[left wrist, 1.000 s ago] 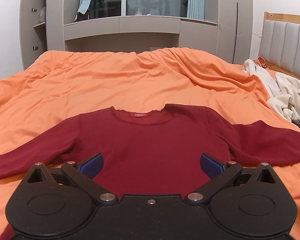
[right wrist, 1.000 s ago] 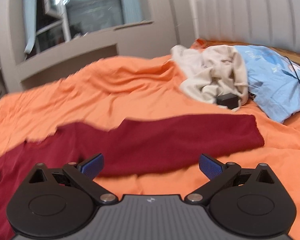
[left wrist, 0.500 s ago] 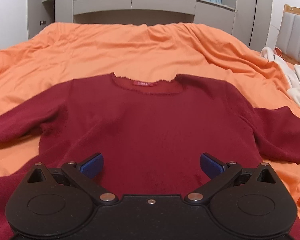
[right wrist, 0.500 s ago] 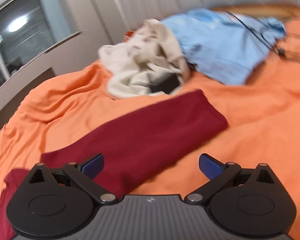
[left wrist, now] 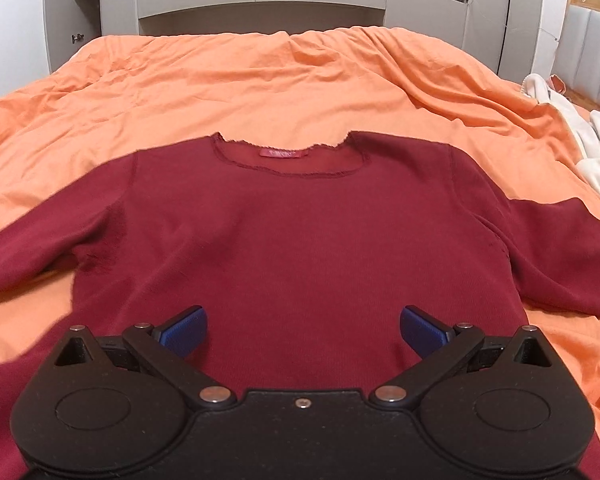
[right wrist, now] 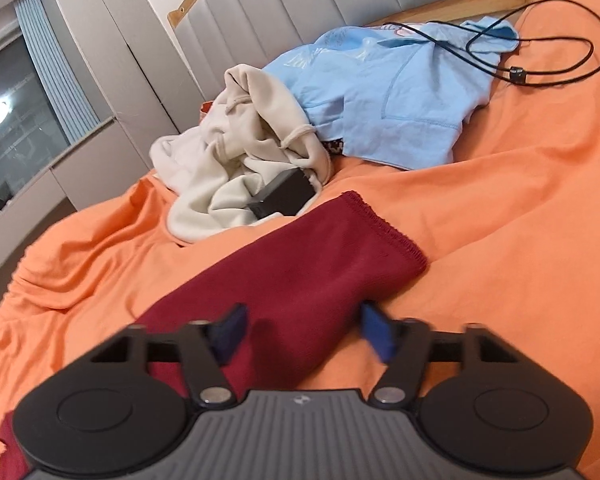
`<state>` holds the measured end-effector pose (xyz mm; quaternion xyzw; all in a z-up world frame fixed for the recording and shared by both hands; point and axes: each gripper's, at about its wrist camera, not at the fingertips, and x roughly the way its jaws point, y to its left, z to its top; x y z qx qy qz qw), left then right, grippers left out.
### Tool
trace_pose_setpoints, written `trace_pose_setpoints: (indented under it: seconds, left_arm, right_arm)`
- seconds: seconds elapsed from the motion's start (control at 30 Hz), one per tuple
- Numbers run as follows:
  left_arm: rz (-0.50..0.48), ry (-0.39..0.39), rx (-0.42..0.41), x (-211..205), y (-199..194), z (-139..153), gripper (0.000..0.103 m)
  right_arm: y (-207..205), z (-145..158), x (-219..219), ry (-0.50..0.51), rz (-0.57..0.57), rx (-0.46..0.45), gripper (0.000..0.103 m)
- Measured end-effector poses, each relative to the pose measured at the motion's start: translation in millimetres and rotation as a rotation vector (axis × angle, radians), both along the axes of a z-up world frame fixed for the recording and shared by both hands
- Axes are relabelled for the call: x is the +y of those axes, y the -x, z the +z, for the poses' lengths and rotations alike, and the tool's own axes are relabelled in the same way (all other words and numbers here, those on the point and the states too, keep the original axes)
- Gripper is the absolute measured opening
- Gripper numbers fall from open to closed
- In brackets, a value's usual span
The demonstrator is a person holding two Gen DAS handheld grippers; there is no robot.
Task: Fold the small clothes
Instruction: 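Move the right tool over the shirt to one sleeve cuff, then close the right gripper on the sleeve cuff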
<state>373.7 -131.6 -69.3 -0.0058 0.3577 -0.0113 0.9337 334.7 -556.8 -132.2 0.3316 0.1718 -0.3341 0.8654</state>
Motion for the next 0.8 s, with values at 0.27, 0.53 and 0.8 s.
trace_pose_setpoints:
  seconds: [0.27,0.53,0.8]
  left_arm:
    - [-0.015,-0.033,0.025,31,-3,30,0.102]
    - [-0.008,-0.022,0.014,68,-5,31,0.103]
    - [0.065,0.052,-0.013,105,-3,23,0.102]
  right_arm:
    - [3,15,13,0.072,0.039,-0.035,0.011]
    - [-4,69,60,0.354,0.204,-0.089,0.01]
    - [-36,135,166,0.637,0.486,-0.16,0.01]
